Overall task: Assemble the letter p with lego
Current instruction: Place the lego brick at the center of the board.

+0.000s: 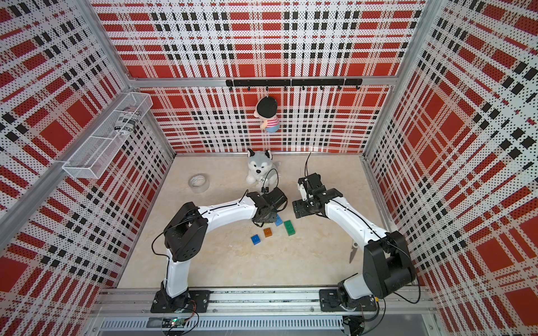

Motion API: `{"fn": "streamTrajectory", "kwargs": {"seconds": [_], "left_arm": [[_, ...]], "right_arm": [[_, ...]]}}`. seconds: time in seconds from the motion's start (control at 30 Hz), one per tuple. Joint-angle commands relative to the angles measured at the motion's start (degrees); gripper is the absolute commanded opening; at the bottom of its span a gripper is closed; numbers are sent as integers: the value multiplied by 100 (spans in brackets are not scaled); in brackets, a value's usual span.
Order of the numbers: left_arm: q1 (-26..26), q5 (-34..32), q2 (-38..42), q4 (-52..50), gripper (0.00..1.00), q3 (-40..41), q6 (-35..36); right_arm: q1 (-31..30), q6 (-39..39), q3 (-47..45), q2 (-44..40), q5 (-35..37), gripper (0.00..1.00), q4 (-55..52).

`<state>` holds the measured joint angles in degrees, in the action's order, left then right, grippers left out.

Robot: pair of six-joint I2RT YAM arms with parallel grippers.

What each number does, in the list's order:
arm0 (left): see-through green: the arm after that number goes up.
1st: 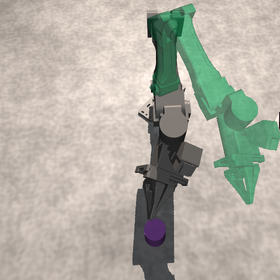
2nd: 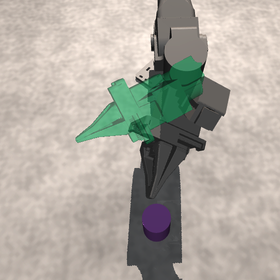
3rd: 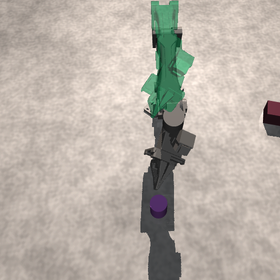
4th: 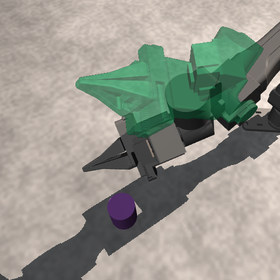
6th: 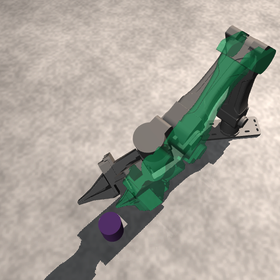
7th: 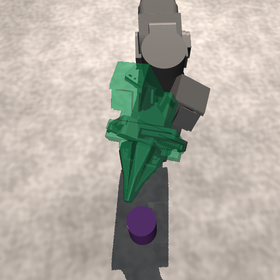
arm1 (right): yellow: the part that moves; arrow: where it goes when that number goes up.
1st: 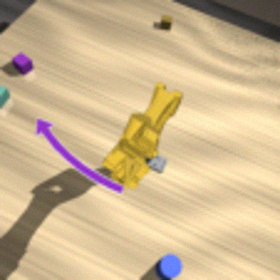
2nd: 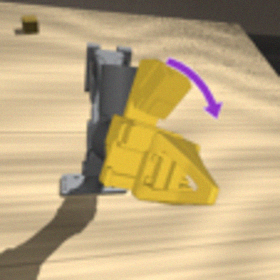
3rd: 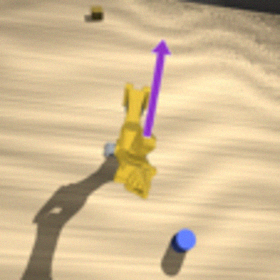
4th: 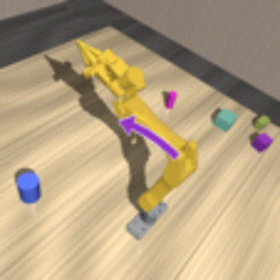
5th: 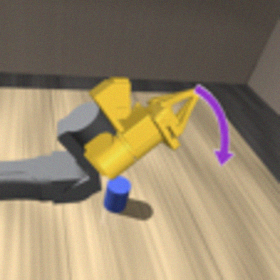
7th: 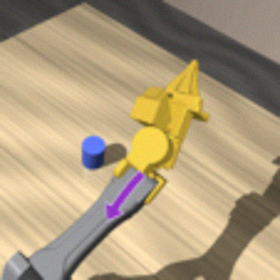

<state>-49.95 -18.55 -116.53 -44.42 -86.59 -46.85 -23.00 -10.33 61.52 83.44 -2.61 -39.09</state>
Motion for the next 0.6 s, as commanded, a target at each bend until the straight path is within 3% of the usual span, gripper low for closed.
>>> {"fn": "streamTrajectory", "kwargs": {"seconds": [0.0,0.57], "left_arm": [[-4,-12,-195,-84,6,-77,62],[-31,18,-528,-330,6,156,246]], "right_arm": [[67,13,-76,-95,-28,80,86],[68,13,-78,-100,-29,80,77]]}}
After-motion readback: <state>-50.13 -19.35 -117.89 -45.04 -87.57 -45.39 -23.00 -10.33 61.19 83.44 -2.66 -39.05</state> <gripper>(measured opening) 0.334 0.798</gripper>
